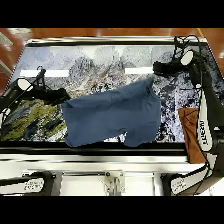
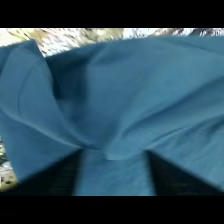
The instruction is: Fold the shirts.
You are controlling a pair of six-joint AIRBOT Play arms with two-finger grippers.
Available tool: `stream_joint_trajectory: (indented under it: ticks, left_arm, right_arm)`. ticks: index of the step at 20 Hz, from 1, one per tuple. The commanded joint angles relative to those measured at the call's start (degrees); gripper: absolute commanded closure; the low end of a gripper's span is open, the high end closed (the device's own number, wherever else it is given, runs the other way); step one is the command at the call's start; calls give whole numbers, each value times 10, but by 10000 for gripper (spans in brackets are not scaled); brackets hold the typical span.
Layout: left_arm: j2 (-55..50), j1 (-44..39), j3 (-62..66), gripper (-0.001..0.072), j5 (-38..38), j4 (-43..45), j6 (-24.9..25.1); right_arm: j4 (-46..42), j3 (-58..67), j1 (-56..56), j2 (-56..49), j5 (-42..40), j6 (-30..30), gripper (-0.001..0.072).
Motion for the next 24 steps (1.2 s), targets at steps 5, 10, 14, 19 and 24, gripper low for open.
stream_joint_trajectory:
  ticks: [5,10,14,19,24]
  left_arm:
    - [38,111,3,56,-269,9,71]
    - [170,141,-287,52,-168,-22,53]
    - [186,140,-439,51,-98,-99,92]
    - [185,137,-462,53,-18,-149,91]
    - [184,77,-461,129,61,-183,60]
  right_arm:
    - [-213,10,-91,55,268,-91,30]
    - [42,-89,-238,71,366,-96,124]
    - [104,-153,-241,71,378,-96,124]
    - [104,-165,-202,71,336,-98,124]
    - [103,-165,-190,71,308,-97,124]
